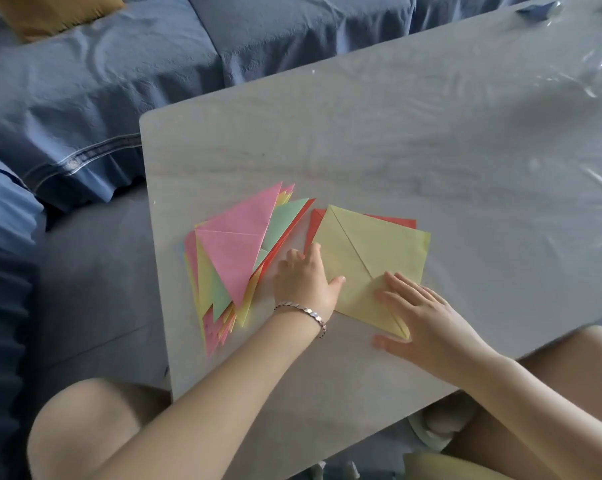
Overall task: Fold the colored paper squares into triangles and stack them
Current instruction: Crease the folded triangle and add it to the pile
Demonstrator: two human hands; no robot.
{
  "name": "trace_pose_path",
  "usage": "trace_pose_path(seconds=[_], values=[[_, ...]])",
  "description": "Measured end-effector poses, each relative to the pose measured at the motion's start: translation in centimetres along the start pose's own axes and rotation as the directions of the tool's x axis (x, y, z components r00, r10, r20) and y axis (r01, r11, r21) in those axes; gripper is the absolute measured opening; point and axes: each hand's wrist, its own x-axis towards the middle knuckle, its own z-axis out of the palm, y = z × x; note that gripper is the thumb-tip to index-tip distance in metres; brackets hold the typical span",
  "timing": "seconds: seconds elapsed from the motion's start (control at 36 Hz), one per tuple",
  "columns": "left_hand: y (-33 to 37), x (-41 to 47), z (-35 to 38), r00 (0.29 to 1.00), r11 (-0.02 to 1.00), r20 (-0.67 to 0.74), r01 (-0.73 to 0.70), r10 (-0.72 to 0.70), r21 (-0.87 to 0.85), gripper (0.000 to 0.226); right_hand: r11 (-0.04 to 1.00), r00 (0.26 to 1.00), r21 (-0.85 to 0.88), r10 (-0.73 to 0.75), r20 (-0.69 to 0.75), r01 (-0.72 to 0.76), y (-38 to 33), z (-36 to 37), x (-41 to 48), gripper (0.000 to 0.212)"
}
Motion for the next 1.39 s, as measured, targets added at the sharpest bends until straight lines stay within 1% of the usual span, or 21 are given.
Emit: trace_pose_path(seconds=[0.08, 0.17, 0.22, 0.31, 0.42, 0.47, 0.56, 0.67, 0.75, 0.81, 0.86, 0.89, 0.94, 1.0, 1.06, 1.11, 1.17, 1.25, 1.28, 1.33, 1.39], values=[[0.2, 0.5, -0.2, 0.996, 0.992, 0.009, 0.09, -0.09, -0.085, 0.061, 0.999, 0.999, 0.022, 0.032, 0.004, -0.032, 0.1, 0.2, 0.0, 0.063], [0.2, 0.8, -0.3, 0.989, 0.981, 0.005, 0.147, -0.147, -0.13, 0.055, 1.0, 1.0, 0.006, 0.014, -0.014, -0.014, 0.0, 0.0, 0.1, 0.065], [0.2, 0.8, -0.2, 0.989, 0.975, -0.007, 0.147, -0.15, -0.165, 0.05, 1.0, 0.999, 0.021, 0.005, -0.037, -0.004, -0.1, 0.0, 0.1, 0.067], [0.1, 0.8, -0.2, 0.991, 0.968, -0.057, 0.108, -0.124, -0.225, 0.049, 0.998, 0.997, 0.055, -0.032, -0.074, 0.036, 0.0, 0.0, 0.1, 0.068], [0.4, 0.8, -0.8, 0.984, 0.943, -0.077, 0.127, -0.158, -0.309, 0.047, 0.999, 1.0, 0.04, -0.023, 0.005, 0.022, 0.1, 0.1, 0.3, 0.072], [0.4, 0.8, -1.1, 0.983, 0.932, -0.087, 0.123, -0.161, -0.341, 0.042, 0.999, 1.0, 0.033, -0.023, -0.001, 0.023, 0.2, 0.2, 0.3, 0.071], [0.1, 0.8, -1.4, 0.985, 0.915, -0.1, 0.091, -0.141, -0.393, 0.03, 0.998, 0.995, 0.053, -0.037, -0.09, 0.042, 0.3, 0.7, 0.1, 0.07], [-0.8, 0.7, -2.4, 0.982, 0.876, -0.14, 0.046, -0.129, -0.48, 0.023, 0.994, 0.972, 0.048, -0.088, -0.219, 0.1, 0.9, 1.4, -0.2, 0.065], [-2.1, 0.7, -2.9, 0.983, 0.841, -0.095, 0.083, -0.157, -0.535, 0.023, 0.986, 0.953, 0.072, -0.128, -0.273, 0.153, 1.6, 1.3, -0.4, 0.059], [-2.9, 0.5, -3.1, 0.985, 0.799, -0.023, 0.122, -0.168, -0.588, 0.028, 0.976, 0.94, 0.113, -0.146, -0.31, 0.188, 1.9, 0.9, -0.5, 0.046], [-3.5, 0.1, -3.3, 0.985, 0.792, -0.005, 0.136, -0.173, -0.596, 0.035, 0.961, 0.929, 0.16, -0.163, -0.333, 0.226, 2.1, 0.5, -0.6, 0.028], [-3.8, 0.0, -3.4, 0.985, 0.794, -0.01, 0.135, -0.175, -0.592, 0.037, 0.953, 0.925, 0.185, -0.169, -0.339, 0.241, 2.2, 0.4, -0.6, 0.024], [-4.3, -0.3, -3.6, 0.984, 0.796, -0.021, 0.13, -0.176, -0.591, 0.034, 0.936, 0.919, 0.219, -0.191, -0.345, 0.277, 2.1, 0.3, -0.5, 0.026], [-4.6, -0.6, -3.6, 0.989, 0.796, -0.035, 0.096, -0.146, -0.598, 0.023, 0.921, 0.904, 0.23, -0.217, -0.368, 0.315, 1.9, 0.1, -0.4, 0.037], [-4.9, -1.0, -3.7, 0.992, 0.797, -0.062, 0.054, -0.114, -0.602, 0.014, 0.903, 0.886, 0.25, -0.231, -0.403, 0.349, 1.6, -0.3, -0.2, 0.038], [-5.2, -1.5, -3.9, 0.993, 0.805, -0.1, -0.002, -0.071, -0.593, 0.009, 0.871, 0.878, 0.327, -0.209, -0.432, 0.368, 1.3, -0.7, -0.1, 0.033], [-5.5, -1.8, -4.0, 0.994, 0.811, -0.111, -0.067, 0.003, -0.581, 0.011, 0.833, 0.883, 0.428, -0.142, -0.446, 0.351, 1.1, -1.2, 0.0, 0.028], [-5.6, -2.4, -4.3, 0.995, 0.765, -0.038, -0.092, 0.088, -0.637, 0.024, 0.77, 0.916, 0.601, 0.055, -0.397, 0.214, 0.2, -2.2, 0.4, 0.023], [-5.6, -2.5, -4.4, 0.993, 0.749, -0.002, -0.089, 0.117, -0.656, 0.026, 0.732, 0.925, 0.66, 0.11, -0.364, 0.172, -0.1, -2.7, 0.5, 0.014], [-5.6, -2.8, -4.6, 0.983, 0.709, 0.056, -0.087, 0.177, -0.7, 0.023, 0.642, 0.93, 0.756, 0.189, -0.316, 0.126, -0.5, -3.3, 0.9, 0.005], [-5.4, -3.2, -4.9, 0.972, 0.66, 0.102, -0.065, 0.211, -0.749, 0.009, 0.568, 0.922, 0.82, 0.272, -0.277, 0.078, -0.6, -3.6, 1.2, 0.005]])
